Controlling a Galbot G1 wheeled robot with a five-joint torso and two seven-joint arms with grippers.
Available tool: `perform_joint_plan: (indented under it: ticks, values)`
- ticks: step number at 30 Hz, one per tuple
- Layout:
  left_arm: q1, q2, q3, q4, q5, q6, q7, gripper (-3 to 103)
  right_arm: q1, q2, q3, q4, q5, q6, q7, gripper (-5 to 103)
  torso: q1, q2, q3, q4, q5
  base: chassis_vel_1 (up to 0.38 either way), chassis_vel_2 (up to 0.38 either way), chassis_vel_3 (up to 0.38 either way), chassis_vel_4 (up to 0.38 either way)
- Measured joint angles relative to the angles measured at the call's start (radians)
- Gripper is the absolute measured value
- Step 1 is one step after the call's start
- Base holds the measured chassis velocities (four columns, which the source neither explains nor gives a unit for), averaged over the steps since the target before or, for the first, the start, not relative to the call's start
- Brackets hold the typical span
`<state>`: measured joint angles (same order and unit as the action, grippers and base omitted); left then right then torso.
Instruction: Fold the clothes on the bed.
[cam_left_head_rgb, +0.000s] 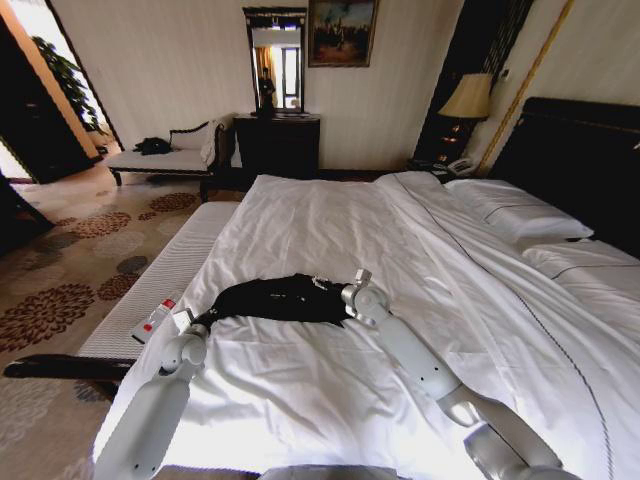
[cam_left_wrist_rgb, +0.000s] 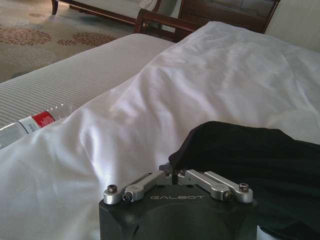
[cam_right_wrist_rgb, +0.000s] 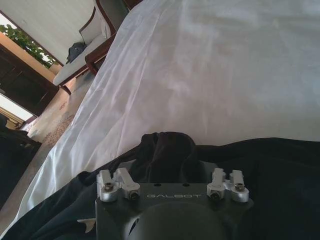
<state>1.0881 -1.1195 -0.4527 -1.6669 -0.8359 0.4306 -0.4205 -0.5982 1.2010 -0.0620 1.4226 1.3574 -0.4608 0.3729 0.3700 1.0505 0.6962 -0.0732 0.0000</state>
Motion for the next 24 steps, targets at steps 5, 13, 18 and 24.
perform_joint_plan:
  ticks: [5, 13, 18, 24]
  values:
    - [0.002, 0.000, -0.001, 0.002, 0.001, -0.001, 0.000, 0, 0.005, 0.000, -0.002, -0.003, -0.001, 0.000, -0.001, 56, 0.000, 0.000, 0.000, 0.0000, 0.0000, 0.000, 0.000, 0.000, 0.000]
    - [0.003, -0.001, -0.003, 0.007, 0.007, -0.004, 0.003, 0, 0.010, -0.003, -0.003, -0.006, -0.007, 0.004, -0.002, 23, 0.000, 0.000, 0.000, -0.0001, 0.0000, 0.000, 0.000, 0.000, 0.000]
    - [0.000, -0.001, -0.002, 0.011, 0.009, -0.005, 0.003, 0, 0.003, -0.010, -0.003, 0.001, -0.010, 0.004, -0.004, 7, 0.000, 0.000, 0.000, -0.0001, 0.0000, 0.000, 0.000, 0.000, 0.000]
    - [-0.003, -0.001, 0.000, 0.012, 0.010, -0.010, 0.003, 0, 0.000, -0.018, 0.008, 0.017, -0.043, 0.061, -0.041, 0, 0.000, 0.000, 0.000, -0.0001, 0.0000, 0.000, 0.000, 0.000, 0.000]
